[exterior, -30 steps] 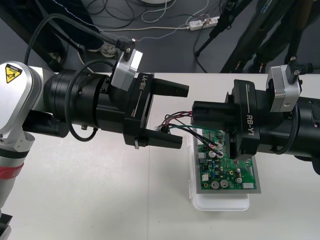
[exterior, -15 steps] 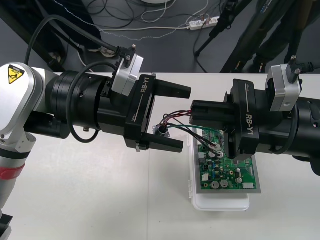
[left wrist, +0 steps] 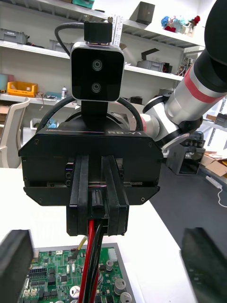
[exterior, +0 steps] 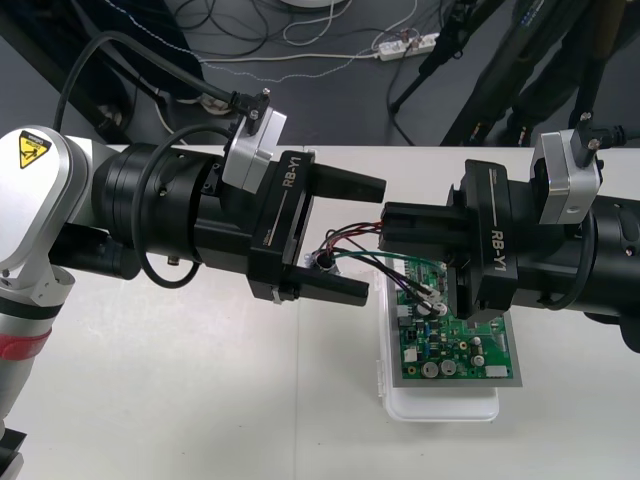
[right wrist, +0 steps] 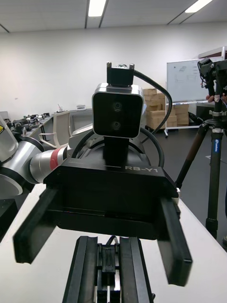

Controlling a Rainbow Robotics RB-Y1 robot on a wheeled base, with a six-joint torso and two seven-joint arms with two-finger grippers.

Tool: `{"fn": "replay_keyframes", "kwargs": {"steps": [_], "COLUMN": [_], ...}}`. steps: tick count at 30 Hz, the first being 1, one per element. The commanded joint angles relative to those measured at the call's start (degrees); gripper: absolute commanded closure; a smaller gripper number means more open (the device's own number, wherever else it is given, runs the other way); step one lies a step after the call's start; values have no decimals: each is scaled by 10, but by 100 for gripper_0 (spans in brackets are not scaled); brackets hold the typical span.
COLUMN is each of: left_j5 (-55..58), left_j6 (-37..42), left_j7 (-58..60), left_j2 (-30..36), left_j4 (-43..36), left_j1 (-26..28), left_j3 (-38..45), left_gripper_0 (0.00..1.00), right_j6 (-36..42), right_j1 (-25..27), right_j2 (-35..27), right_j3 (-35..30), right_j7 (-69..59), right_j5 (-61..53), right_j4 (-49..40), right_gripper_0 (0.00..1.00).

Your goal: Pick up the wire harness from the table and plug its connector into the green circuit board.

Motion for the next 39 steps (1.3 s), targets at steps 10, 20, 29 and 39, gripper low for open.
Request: {"fn": "replay_keyframes", "kwargs": {"steps": [10, 20, 29, 39], "left_j5": [12, 14, 21, 24], "left_j6": [-17, -18, -17, -18], "left_j7": [-40, -45, -52, -59], "left_j2": [-18, -19, -19, -18], "left_j4": [-13, -13, -13, -13], "left_j1": [-23, -23, -21, -20], "left_j3": [-10, -10, -9, -9], "left_gripper_0": [100, 100, 100, 100], "right_j6": [4, 4, 4, 2], "right_j1": [9, 9, 12, 12], "right_j2": [7, 7, 7, 7], "right_j3": [7, 6, 6, 6], "right_j7": [34, 34, 33, 34], "right_j5": [-10, -12, -12, -16], "right_j4": [-20, -20, -20, -20], "right_gripper_0": [100, 100, 100, 5]}}
